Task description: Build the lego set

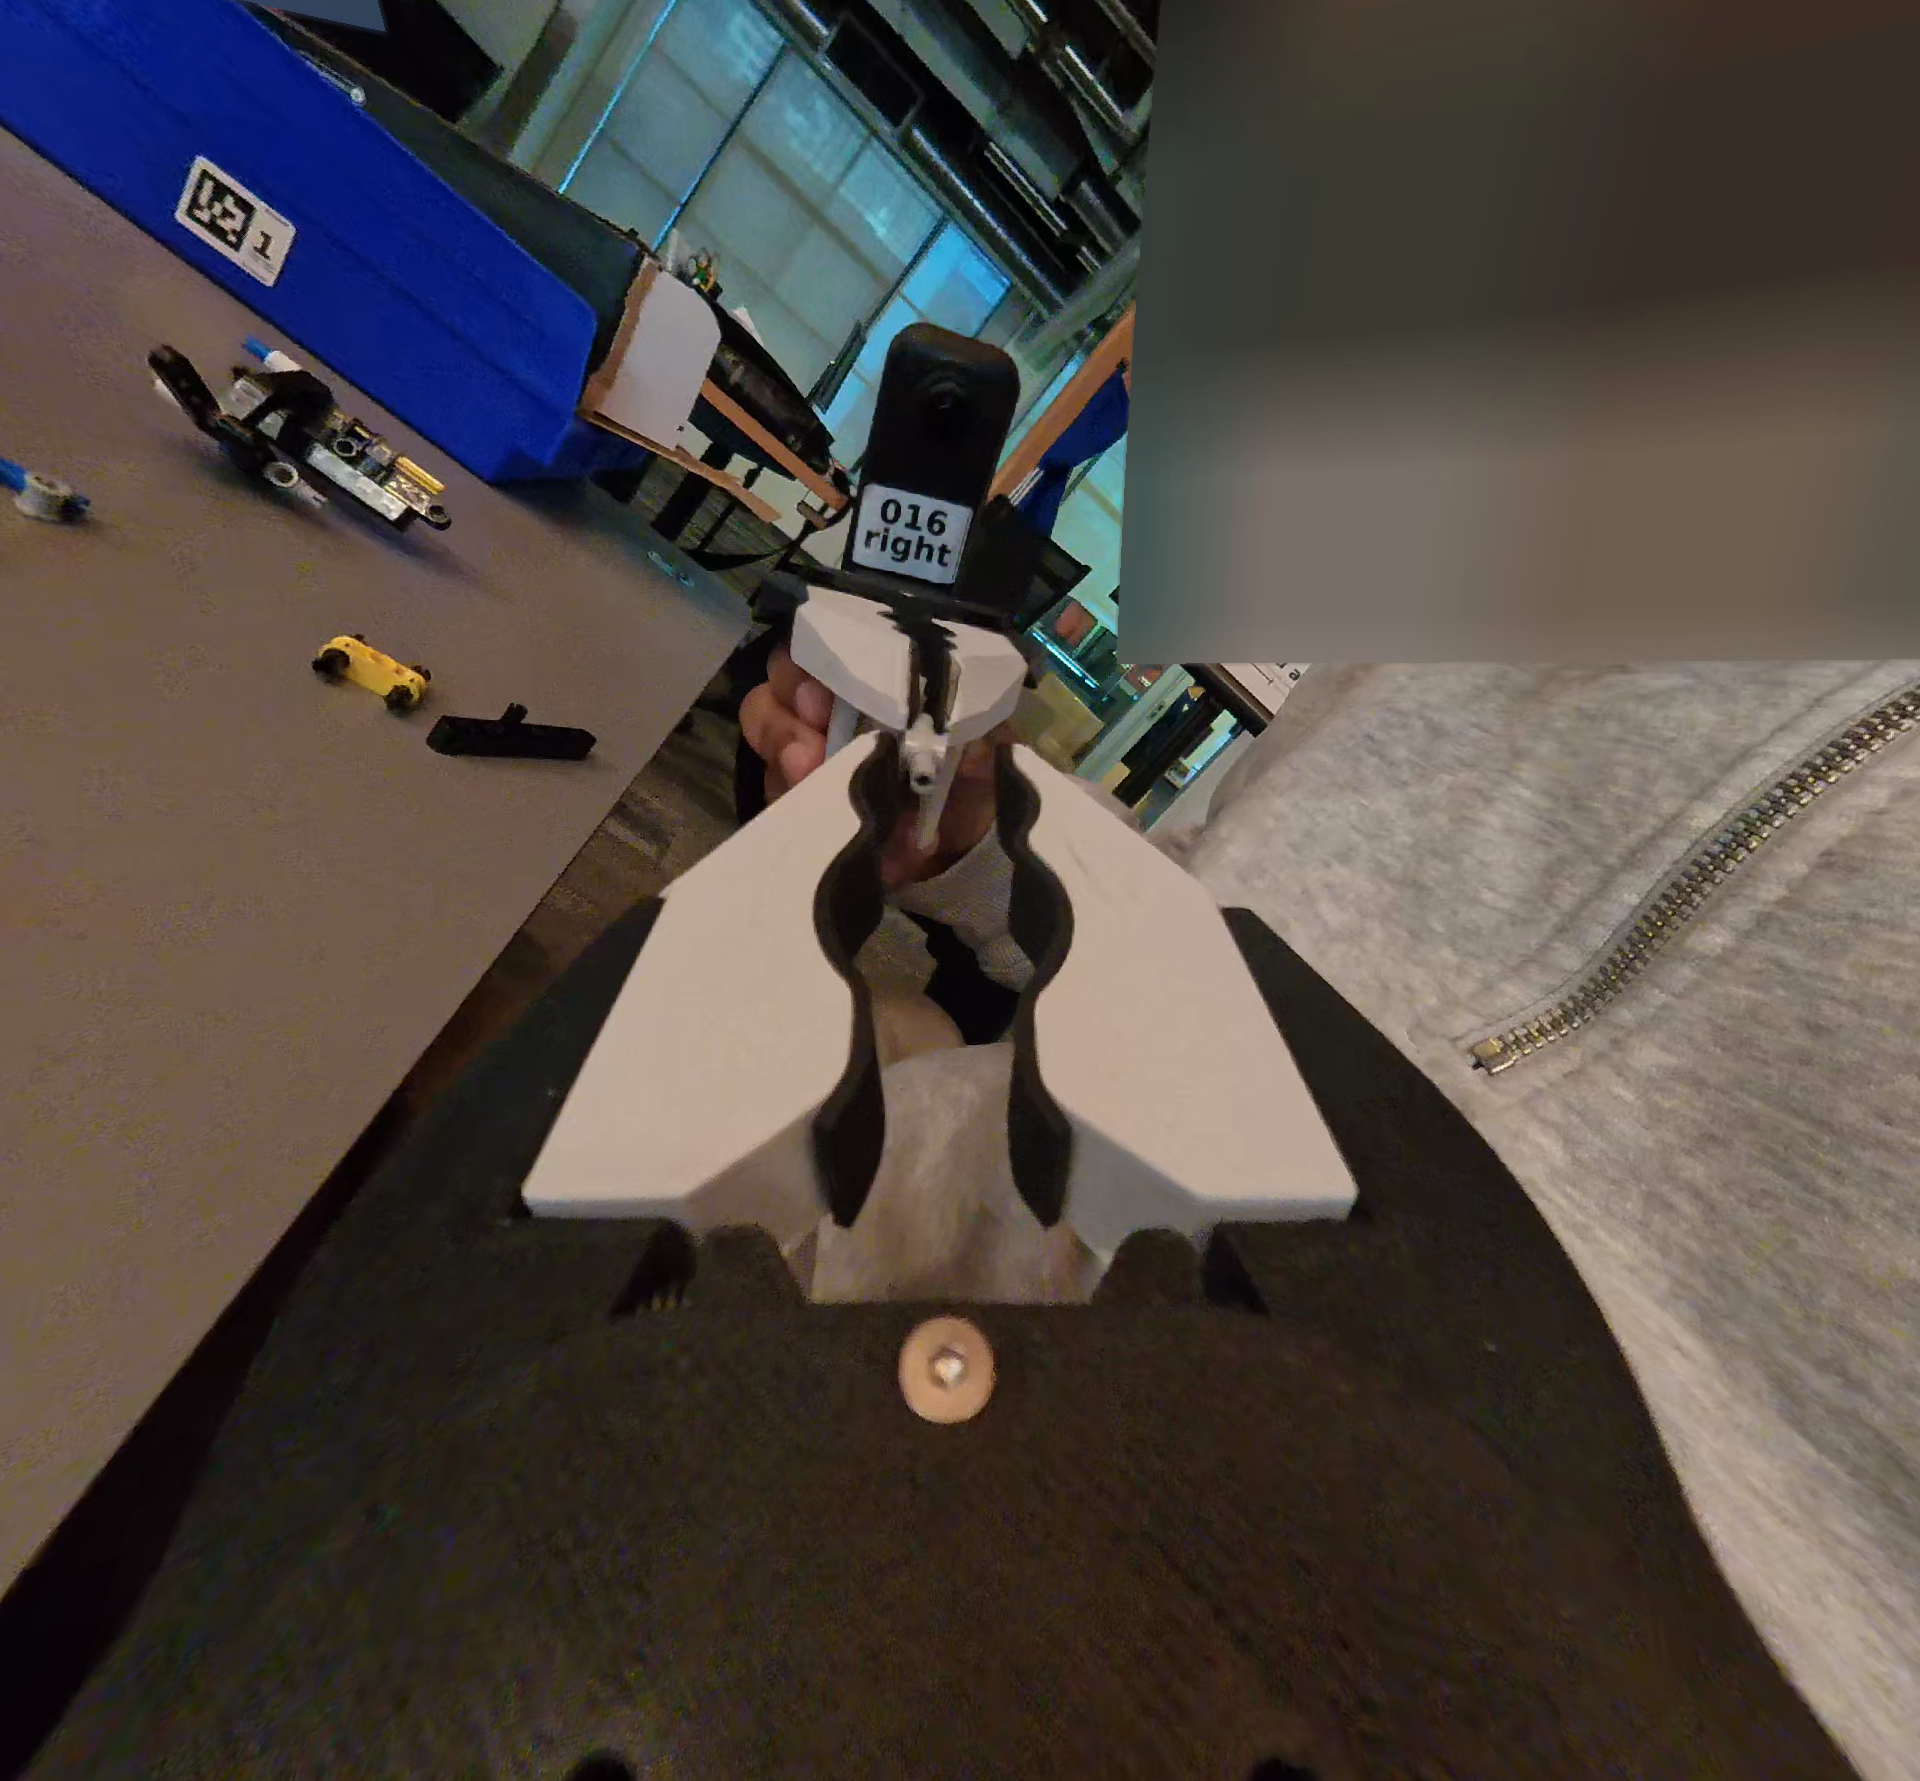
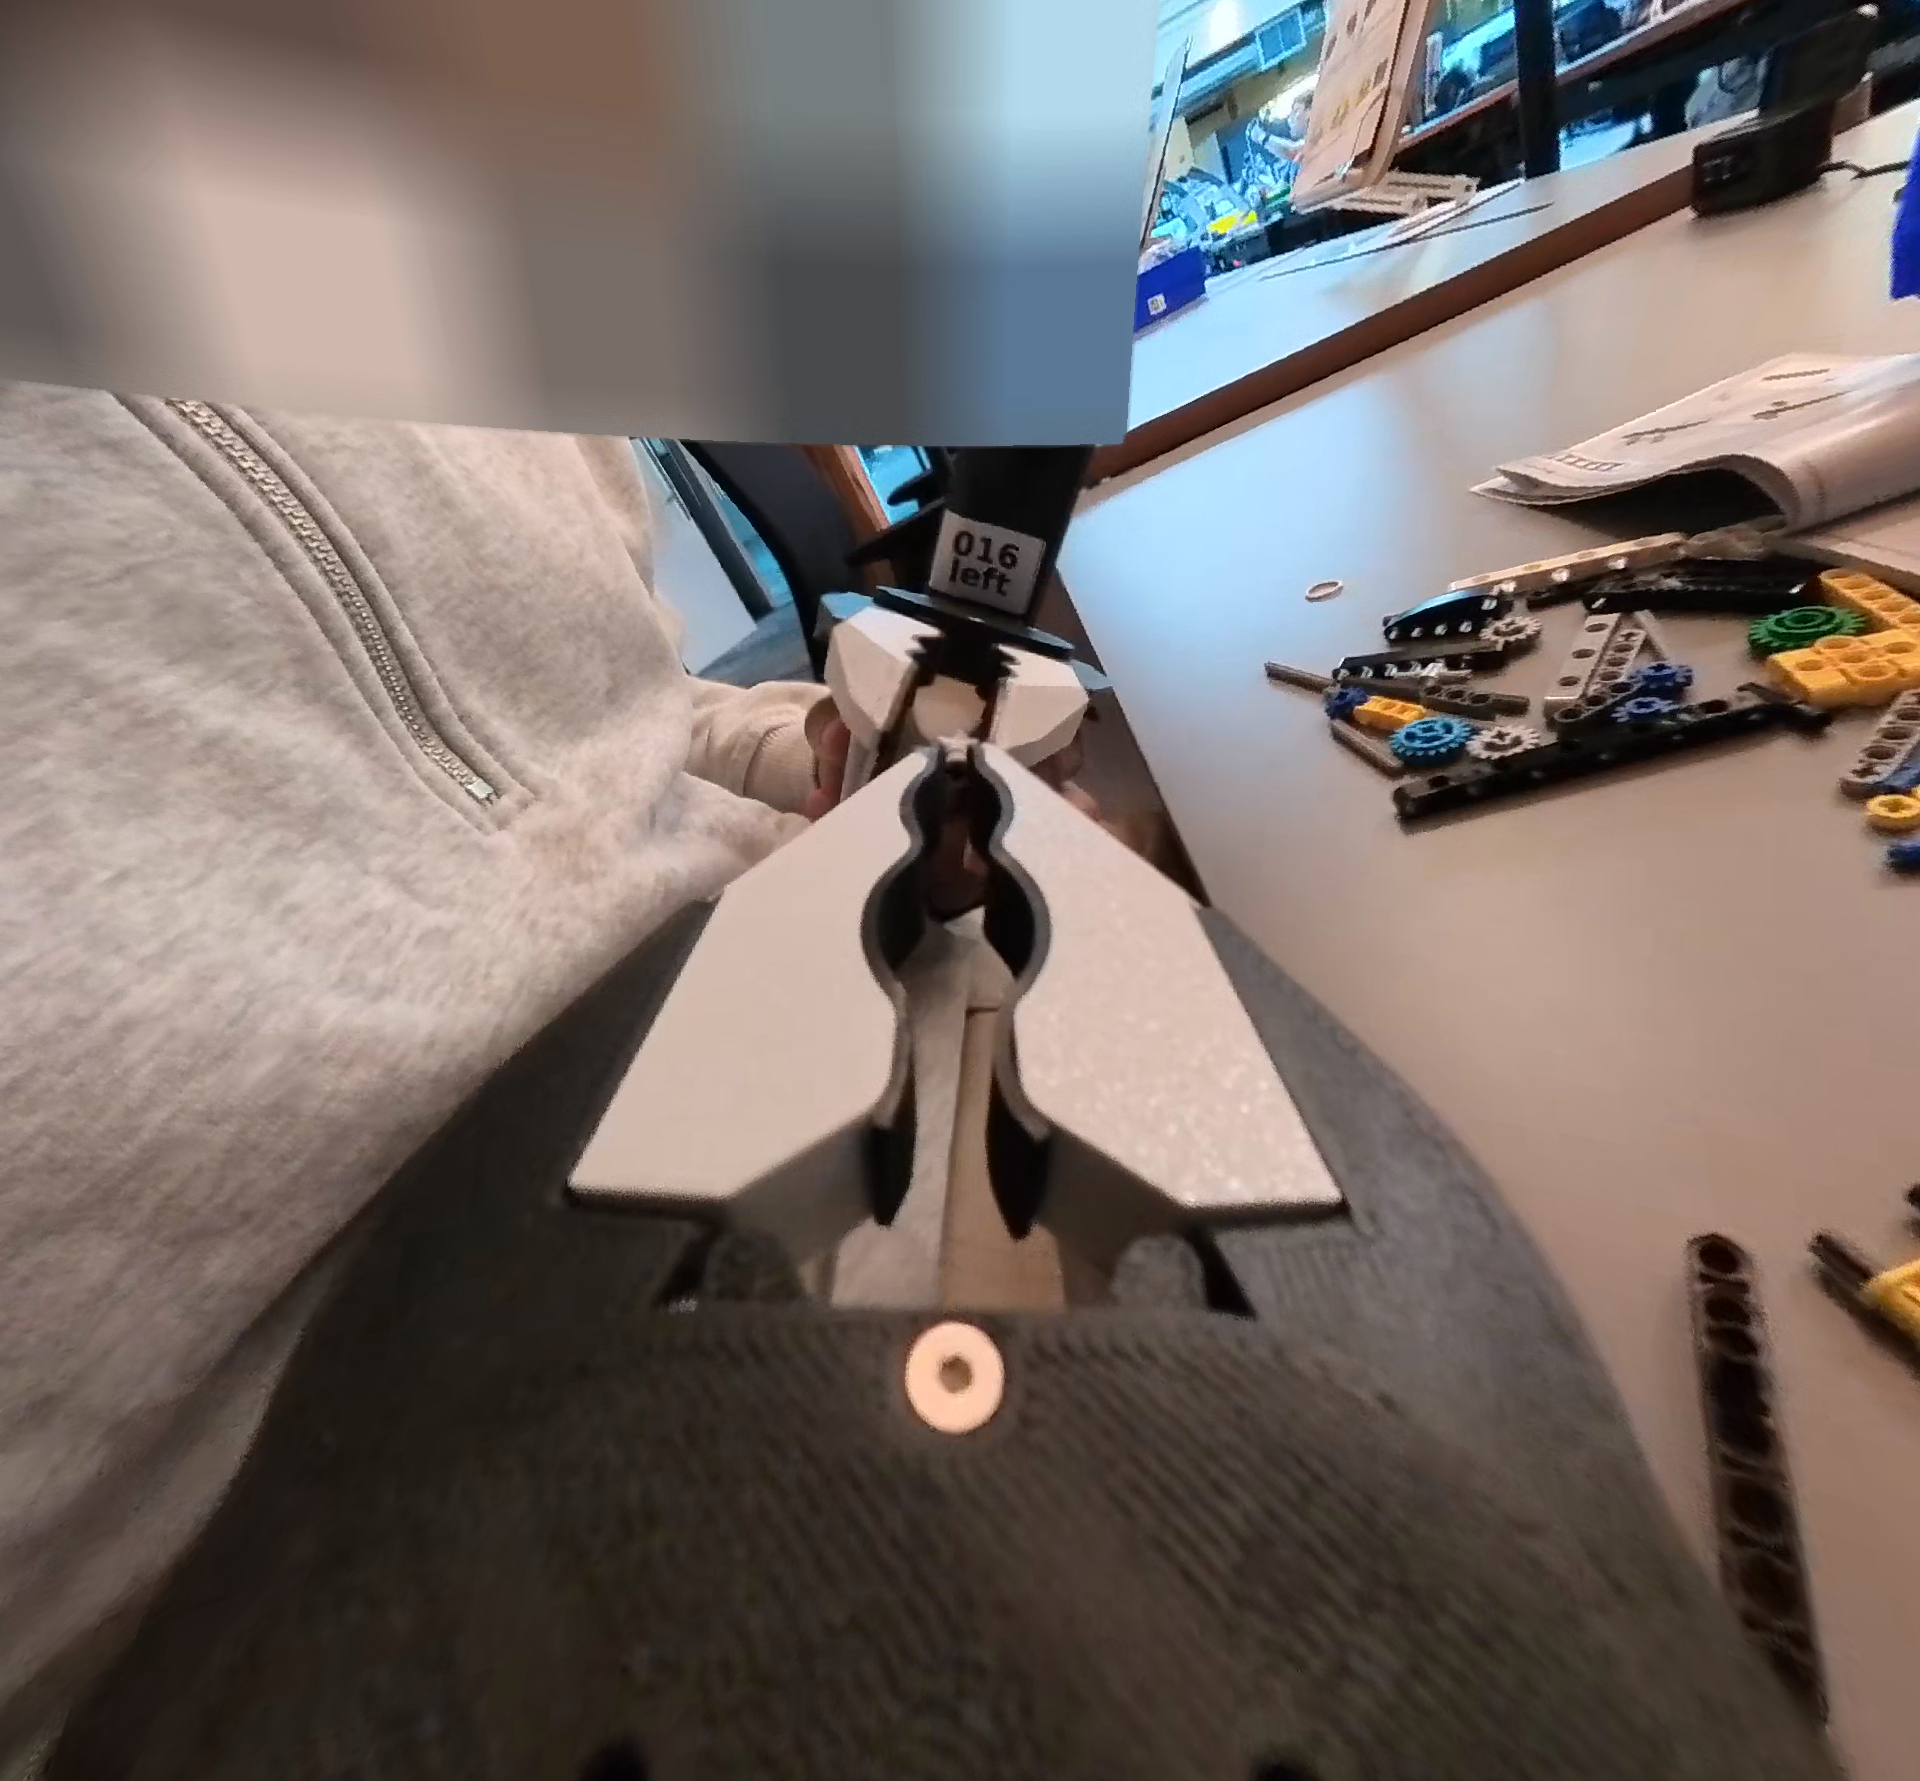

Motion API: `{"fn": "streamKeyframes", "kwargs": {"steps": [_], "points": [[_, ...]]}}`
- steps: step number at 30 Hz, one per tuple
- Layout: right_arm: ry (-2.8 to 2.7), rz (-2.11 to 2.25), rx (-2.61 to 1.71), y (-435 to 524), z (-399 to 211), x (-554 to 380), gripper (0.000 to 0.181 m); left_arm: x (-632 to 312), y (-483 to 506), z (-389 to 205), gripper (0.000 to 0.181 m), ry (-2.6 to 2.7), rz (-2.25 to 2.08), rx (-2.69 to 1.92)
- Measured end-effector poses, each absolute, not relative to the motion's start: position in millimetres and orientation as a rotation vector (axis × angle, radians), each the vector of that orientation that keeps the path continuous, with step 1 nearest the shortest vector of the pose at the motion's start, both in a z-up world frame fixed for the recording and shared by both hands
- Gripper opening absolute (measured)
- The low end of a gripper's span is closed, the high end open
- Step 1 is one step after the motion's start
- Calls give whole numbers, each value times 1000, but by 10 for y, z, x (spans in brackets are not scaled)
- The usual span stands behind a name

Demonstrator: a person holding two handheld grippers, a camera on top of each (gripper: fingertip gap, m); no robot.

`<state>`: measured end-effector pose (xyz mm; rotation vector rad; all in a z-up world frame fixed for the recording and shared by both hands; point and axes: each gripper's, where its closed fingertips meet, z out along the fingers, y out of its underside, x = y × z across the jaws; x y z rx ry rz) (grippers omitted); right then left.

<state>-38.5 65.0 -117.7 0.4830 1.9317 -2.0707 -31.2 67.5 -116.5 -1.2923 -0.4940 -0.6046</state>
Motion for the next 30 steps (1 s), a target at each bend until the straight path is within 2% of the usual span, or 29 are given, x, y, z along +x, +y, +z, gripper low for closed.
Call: {"fn": "streamKeyframes", "kwargs": {"steps": [7,22,30], "points": [[1959,-2091,413,651,-1139,-381,0,-338,685,-1156,21,-496,-558,-1299],[1932,-2110,379,630,-1091,-329,1,-296,717,-1085,6,-449,-443,-1314],[1929,-2115,376,638,-1085,-334,1,-300,709,-1077,6,-449,-451,-1306]]}}
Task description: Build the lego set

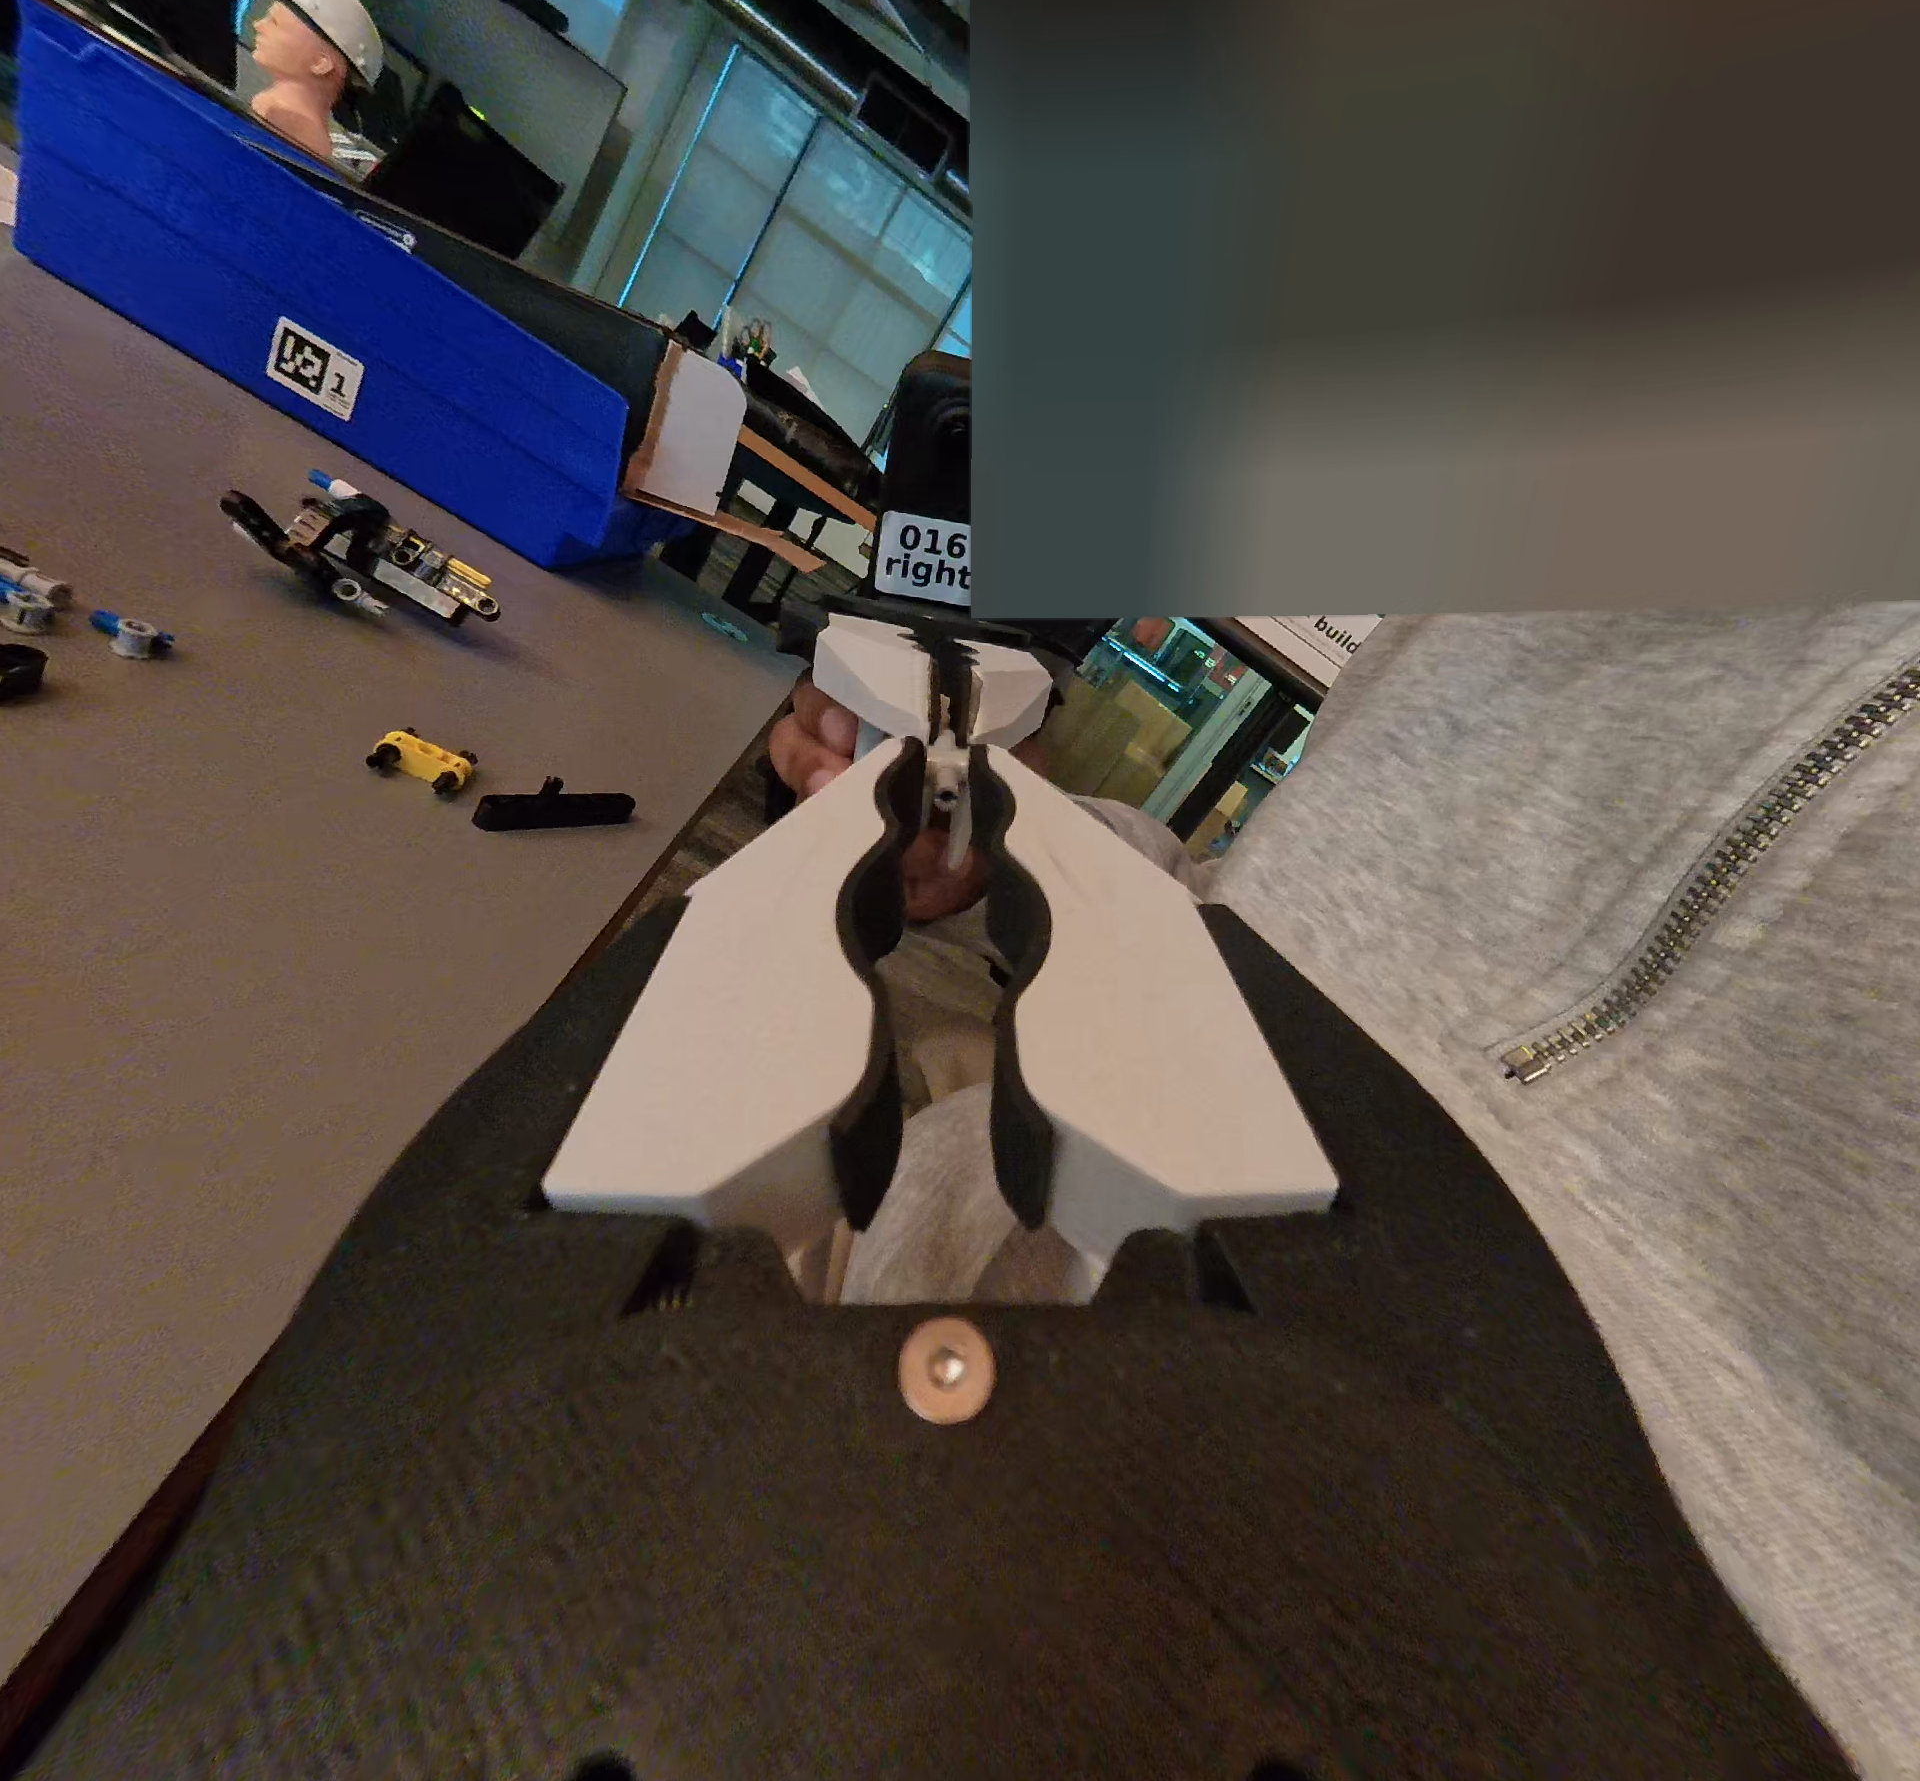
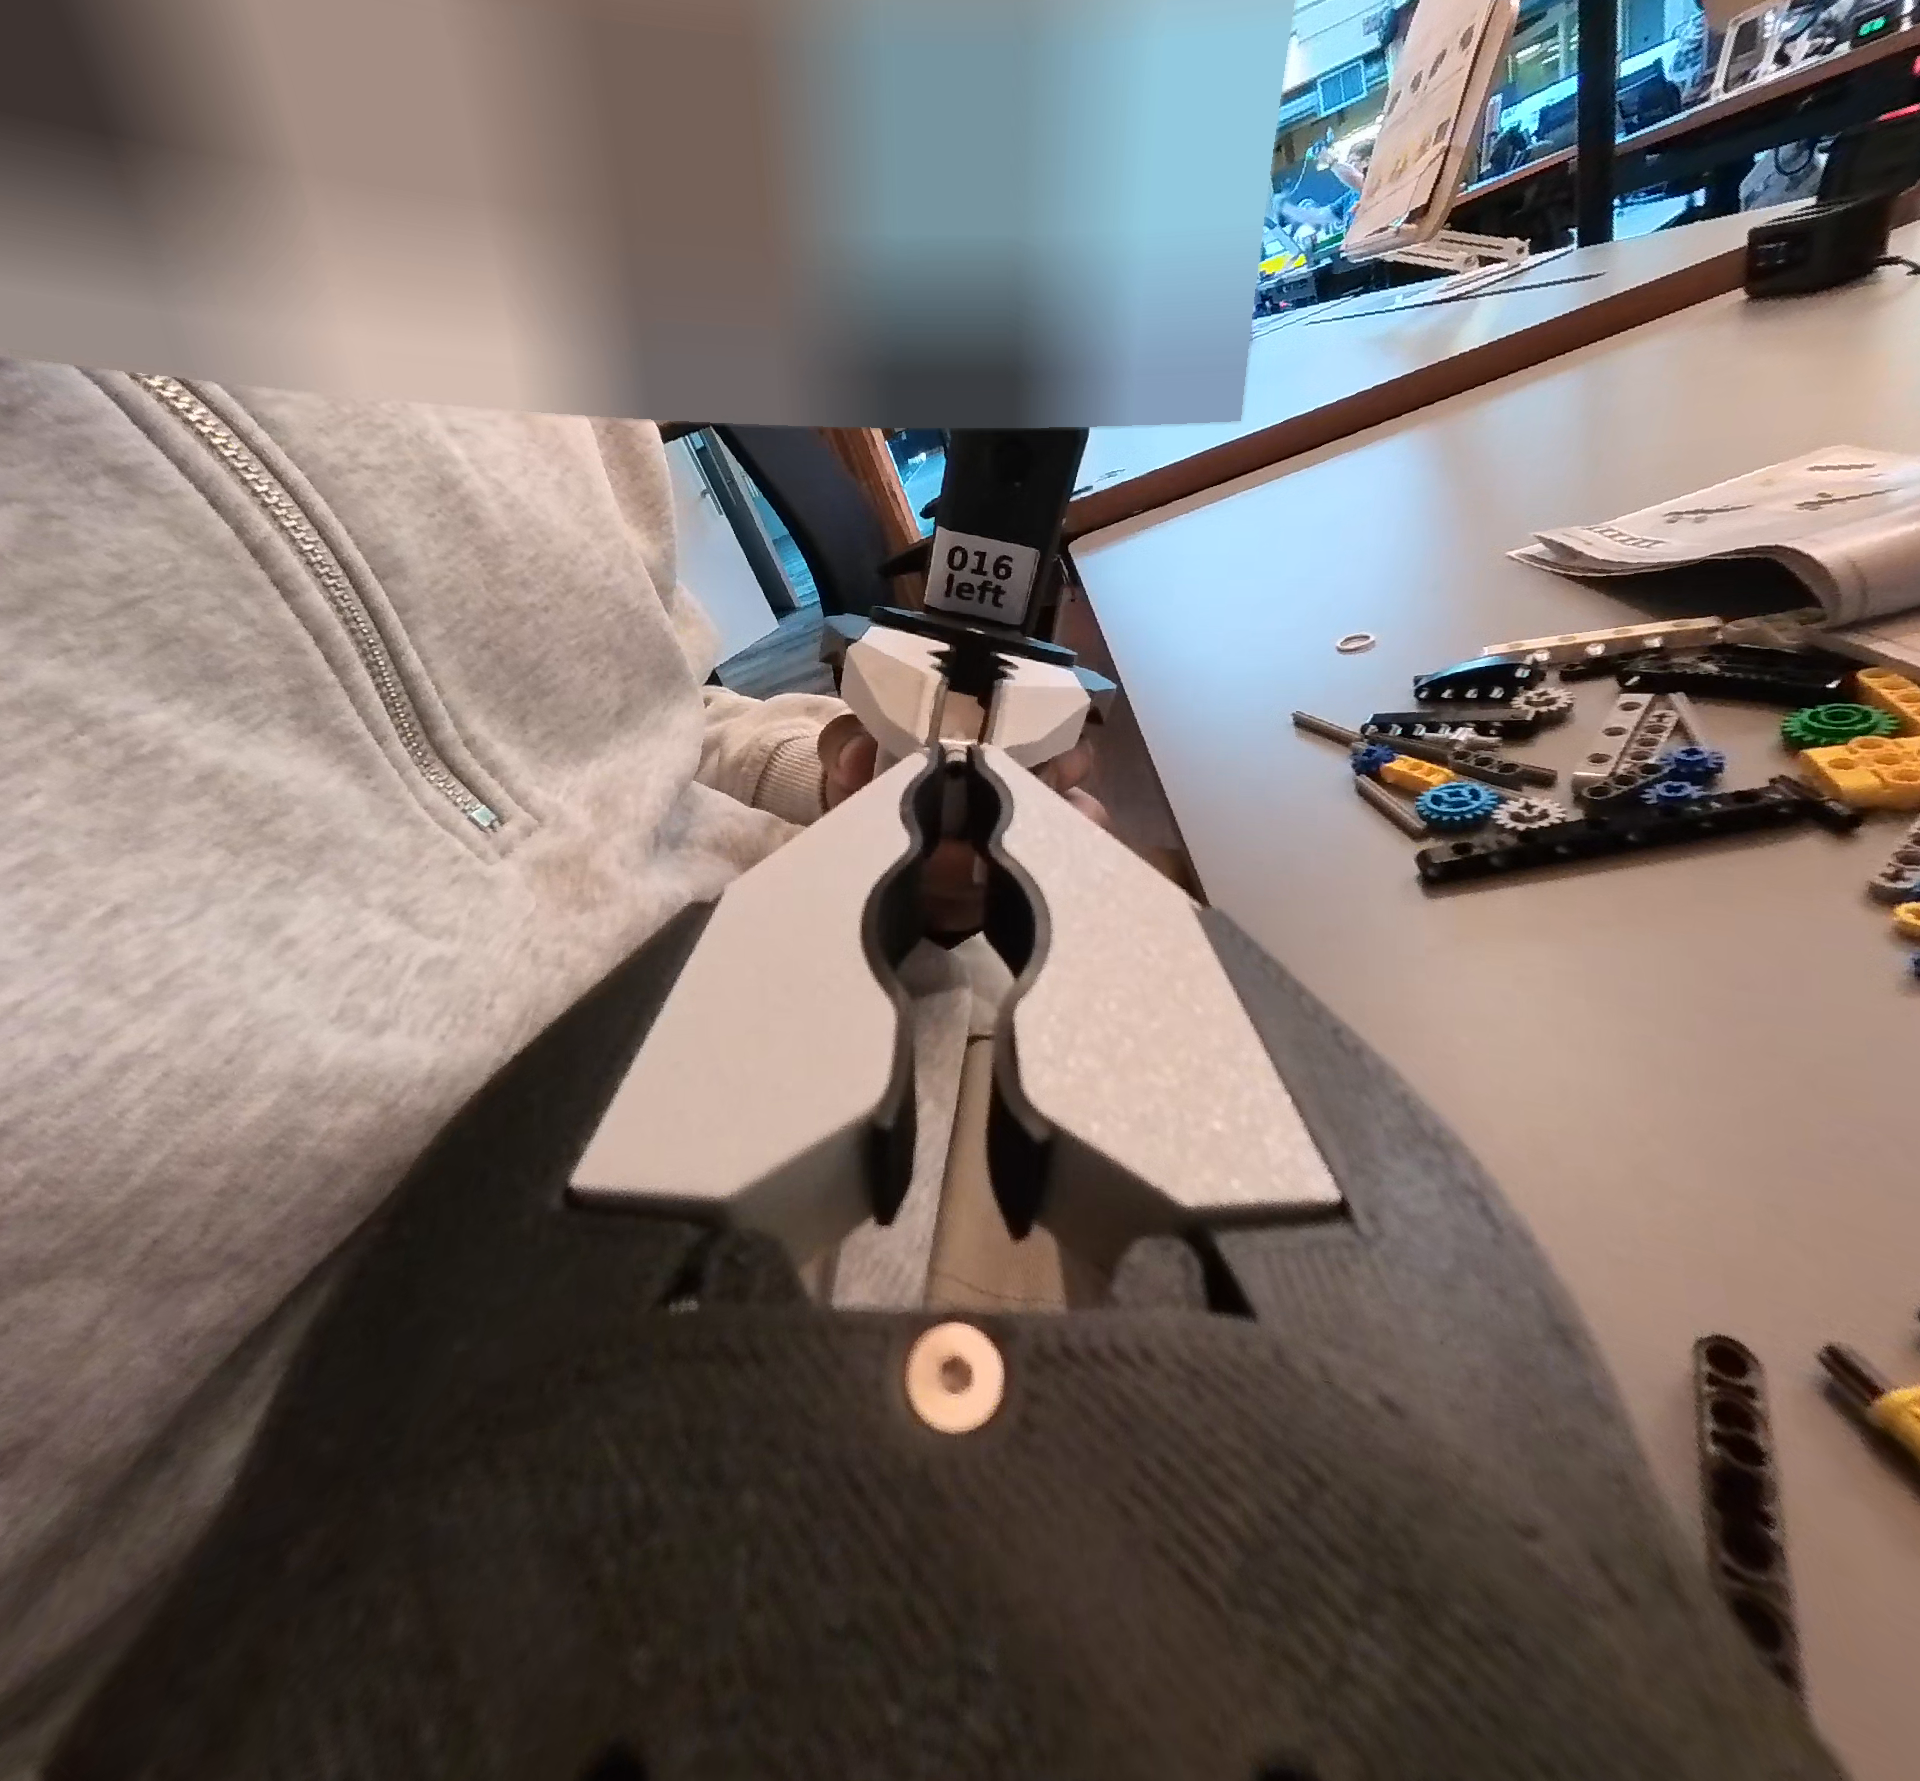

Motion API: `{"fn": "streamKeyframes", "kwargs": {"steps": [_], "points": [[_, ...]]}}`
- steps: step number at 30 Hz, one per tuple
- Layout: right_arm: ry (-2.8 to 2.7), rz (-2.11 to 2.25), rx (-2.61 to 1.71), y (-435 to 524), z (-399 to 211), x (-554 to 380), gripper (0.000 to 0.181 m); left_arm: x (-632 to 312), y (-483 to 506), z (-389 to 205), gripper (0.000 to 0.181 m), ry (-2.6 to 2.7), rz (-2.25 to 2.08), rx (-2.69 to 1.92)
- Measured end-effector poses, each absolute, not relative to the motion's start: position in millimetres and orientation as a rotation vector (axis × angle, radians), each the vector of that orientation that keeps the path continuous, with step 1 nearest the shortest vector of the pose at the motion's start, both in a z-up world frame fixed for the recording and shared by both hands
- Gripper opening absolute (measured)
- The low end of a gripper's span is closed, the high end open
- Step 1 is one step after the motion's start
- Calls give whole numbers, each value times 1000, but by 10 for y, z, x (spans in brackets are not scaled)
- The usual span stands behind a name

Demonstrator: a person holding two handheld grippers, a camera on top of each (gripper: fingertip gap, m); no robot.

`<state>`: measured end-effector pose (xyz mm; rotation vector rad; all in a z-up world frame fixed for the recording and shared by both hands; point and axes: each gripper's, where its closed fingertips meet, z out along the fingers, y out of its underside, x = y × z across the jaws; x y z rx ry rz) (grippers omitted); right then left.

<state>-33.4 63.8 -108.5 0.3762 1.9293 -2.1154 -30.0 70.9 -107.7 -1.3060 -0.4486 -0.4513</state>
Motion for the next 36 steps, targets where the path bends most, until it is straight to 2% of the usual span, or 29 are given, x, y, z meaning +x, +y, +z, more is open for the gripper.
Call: {"fn": "streamKeyframes", "kwargs": {"steps": [36], "points": [[1914,-2097,388,646,-1083,-337,1,-299,717,-1098,8,-436,-425,-1328]]}}
